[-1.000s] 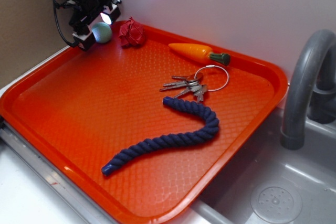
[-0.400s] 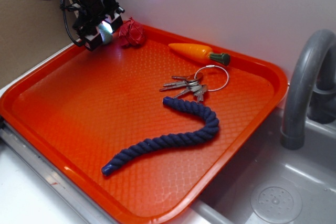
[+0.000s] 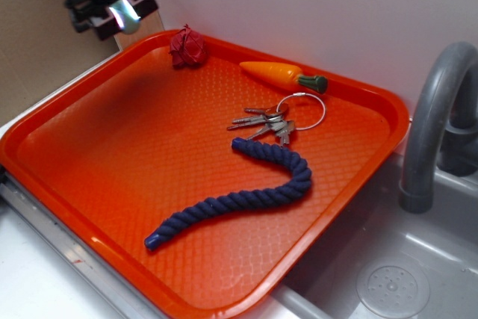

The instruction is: Grab the green ball.

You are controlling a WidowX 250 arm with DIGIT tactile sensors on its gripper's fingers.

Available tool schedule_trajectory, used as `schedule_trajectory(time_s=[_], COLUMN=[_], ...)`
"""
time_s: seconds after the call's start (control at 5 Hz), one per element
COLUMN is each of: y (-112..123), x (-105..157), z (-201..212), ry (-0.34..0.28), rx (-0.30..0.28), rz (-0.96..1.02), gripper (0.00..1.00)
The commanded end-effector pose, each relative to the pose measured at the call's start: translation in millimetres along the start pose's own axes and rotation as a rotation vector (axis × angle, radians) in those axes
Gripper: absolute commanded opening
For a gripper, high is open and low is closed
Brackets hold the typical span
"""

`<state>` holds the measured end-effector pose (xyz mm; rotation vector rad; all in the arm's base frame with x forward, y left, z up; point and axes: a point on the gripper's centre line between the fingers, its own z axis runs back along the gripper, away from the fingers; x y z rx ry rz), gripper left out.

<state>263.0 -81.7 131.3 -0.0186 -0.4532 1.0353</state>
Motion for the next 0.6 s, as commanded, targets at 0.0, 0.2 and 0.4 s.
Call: schedule_trajectory(time_s=[0.0,0.2,0.4], y=[6,10,20], x=[1,-2,-1], z=[72,99,116], ry=[0.117,0.102,0.108], rx=[-0.255,-0.357,-0.449], rz=[-0.372,-0.405,-0.447], gripper=[0.00,0.00,0.00])
